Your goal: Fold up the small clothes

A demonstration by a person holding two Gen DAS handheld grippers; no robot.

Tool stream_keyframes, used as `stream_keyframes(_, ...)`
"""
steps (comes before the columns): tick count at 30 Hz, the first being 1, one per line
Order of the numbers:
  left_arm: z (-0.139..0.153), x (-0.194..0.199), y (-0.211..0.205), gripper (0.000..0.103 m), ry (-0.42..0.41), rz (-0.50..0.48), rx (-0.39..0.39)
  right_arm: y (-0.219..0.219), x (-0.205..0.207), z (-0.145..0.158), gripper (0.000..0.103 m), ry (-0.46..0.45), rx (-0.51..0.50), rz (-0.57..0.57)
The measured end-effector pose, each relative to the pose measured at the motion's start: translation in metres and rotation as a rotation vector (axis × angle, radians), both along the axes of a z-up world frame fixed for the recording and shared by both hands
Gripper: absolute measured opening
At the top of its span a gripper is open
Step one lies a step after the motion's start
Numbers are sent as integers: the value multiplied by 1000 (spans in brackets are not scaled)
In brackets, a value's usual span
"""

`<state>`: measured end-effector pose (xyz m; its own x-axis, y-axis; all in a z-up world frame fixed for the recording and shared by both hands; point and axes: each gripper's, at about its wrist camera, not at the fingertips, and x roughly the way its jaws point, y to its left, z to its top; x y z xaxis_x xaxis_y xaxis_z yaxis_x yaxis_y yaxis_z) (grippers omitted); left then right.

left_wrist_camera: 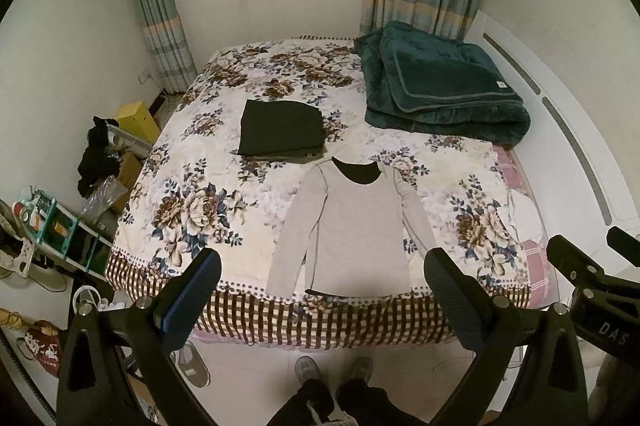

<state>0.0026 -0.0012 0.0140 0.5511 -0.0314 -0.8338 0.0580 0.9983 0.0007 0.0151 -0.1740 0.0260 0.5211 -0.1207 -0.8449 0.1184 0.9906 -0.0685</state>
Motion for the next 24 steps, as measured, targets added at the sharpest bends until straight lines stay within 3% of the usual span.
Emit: stream_keyframes(24,33,33,-29,103,0,4,-1,3,3,-3,103,3,18,-5)
